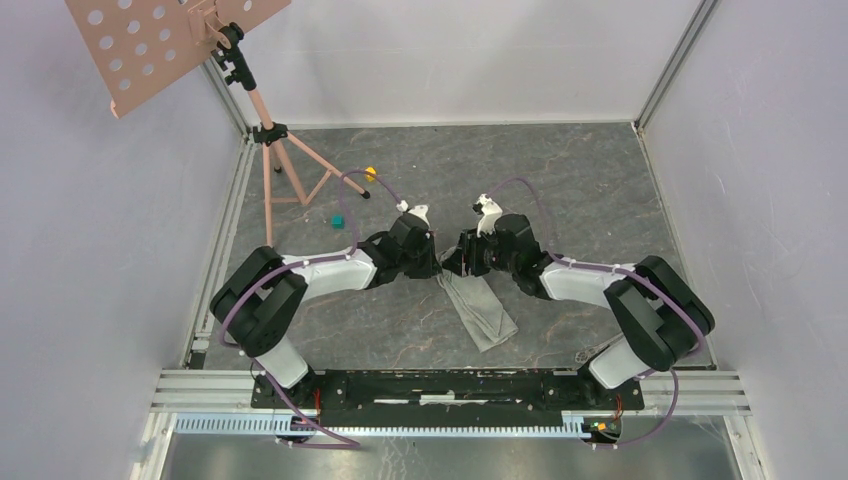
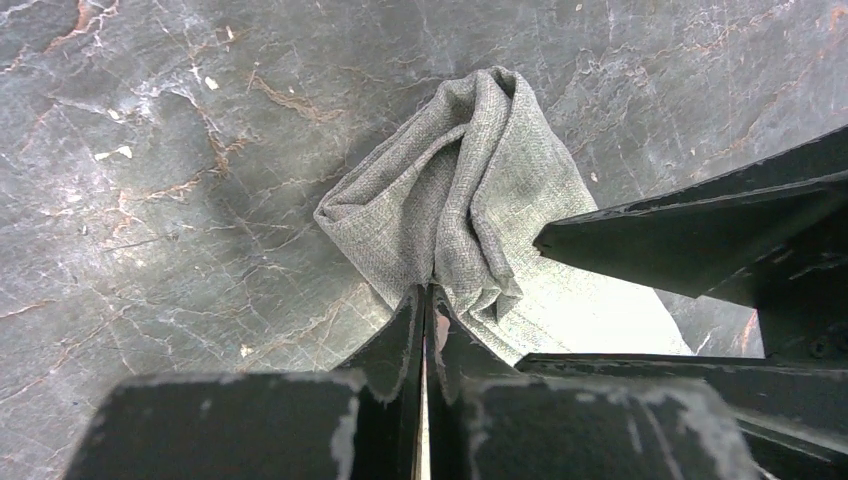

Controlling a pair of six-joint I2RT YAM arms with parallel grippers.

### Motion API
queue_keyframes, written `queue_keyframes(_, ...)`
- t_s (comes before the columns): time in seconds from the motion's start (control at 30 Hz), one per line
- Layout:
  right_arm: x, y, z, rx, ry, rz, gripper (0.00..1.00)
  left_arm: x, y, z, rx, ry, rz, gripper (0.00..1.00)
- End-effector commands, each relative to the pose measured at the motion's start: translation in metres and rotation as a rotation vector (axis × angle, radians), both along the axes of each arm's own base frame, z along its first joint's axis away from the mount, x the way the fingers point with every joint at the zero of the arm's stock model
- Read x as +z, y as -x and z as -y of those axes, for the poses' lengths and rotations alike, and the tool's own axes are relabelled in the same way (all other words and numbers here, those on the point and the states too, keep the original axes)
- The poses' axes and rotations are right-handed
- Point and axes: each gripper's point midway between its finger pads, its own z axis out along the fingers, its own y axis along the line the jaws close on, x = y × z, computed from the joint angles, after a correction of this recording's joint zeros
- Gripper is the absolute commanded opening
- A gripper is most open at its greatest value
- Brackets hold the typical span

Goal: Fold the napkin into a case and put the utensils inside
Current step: Grasp the top corner of the smaller rectangle folded napkin from the folded napkin.

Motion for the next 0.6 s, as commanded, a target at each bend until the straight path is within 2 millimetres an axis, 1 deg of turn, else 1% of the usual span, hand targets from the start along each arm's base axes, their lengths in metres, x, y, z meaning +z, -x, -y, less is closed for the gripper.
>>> queue_keyframes(0.0,0.013,-0.006,-0.001,0.031,-0.005,0.047,0.50,0.026,-0.004,0.011,0.004,0.082,0.039,0.02)
queue_keyframes(0.03,0.012,-0.008,-0.002,0.030,-0.001,0.046,0.48,0.026,-0.005,0.011,0.004,0.082,0.039,0.02)
queue_keyframes(0.13,0.010,-0.012,-0.009,0.038,-0.018,0.038,0.38,0.029,-0.007,0.013,0.002,0.086,0.045,0.02)
queue_keyframes(0.17,0.010,-0.013,-0.012,0.042,-0.031,0.036,0.36,0.030,-0.008,0.014,0.001,0.083,0.046,0.02)
queue_keyframes(0.33,0.012,-0.019,-0.019,0.038,-0.052,0.040,0.36,0.032,-0.010,0.015,-0.007,0.078,0.051,0.02)
queue_keyframes(0.43,0.006,-0.019,-0.022,0.042,-0.035,0.037,0.37,0.033,-0.011,0.016,-0.008,0.076,0.051,0.02)
queue_keyframes(0.47,0.002,-0.020,-0.021,0.031,-0.022,0.038,0.35,0.034,-0.011,0.016,-0.008,0.078,0.054,0.02)
queue_keyframes(0.53,-0.008,-0.021,-0.017,0.007,0.009,0.037,0.26,0.037,-0.013,0.017,-0.004,0.080,0.062,0.02)
queue_keyframes(0.57,-0.013,-0.020,-0.016,0.003,0.020,0.035,0.20,0.039,-0.014,0.017,0.001,0.080,0.068,0.02)
